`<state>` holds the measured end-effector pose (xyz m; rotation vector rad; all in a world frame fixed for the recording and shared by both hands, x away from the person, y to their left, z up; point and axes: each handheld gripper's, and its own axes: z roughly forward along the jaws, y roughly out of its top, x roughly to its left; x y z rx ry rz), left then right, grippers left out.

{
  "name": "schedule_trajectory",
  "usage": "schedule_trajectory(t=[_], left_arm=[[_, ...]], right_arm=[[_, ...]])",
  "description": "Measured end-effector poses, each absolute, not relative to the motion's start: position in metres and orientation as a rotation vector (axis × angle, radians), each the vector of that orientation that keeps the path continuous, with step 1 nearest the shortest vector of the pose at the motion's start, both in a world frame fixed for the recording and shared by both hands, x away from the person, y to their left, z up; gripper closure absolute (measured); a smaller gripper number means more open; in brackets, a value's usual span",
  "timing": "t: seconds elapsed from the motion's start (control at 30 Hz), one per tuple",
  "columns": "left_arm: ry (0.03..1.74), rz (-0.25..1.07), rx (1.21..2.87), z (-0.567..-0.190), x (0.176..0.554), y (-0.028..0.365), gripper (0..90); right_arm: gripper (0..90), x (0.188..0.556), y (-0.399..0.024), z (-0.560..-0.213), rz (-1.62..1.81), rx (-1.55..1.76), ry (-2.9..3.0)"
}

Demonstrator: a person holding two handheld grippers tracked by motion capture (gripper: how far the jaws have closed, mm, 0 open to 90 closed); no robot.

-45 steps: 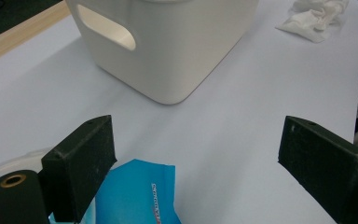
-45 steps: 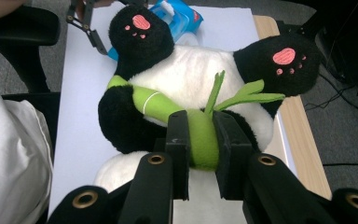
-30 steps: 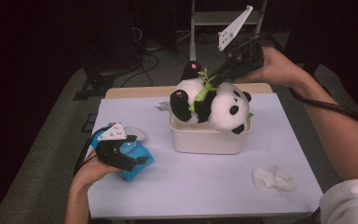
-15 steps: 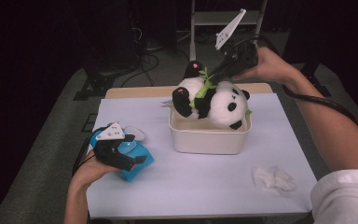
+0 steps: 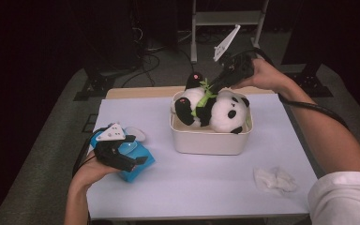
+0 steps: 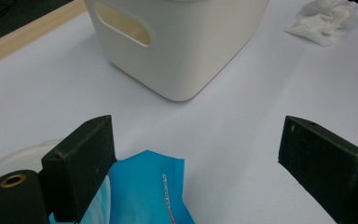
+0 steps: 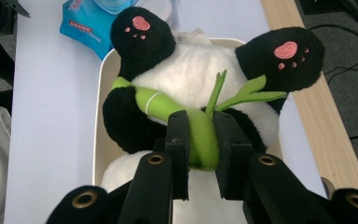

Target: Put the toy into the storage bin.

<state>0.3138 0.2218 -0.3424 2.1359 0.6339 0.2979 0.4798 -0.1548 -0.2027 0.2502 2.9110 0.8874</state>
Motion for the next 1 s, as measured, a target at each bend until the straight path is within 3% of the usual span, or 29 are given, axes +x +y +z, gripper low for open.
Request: schedule_trajectory(t=[1.0], left_arm=[[0.616, 0.294, 2.156, -0.343, 0.312, 0.216, 9.7]], right_arm=[[75.4, 0.48, -0.152, -0.286, 0.848, 0.329, 3.048]])
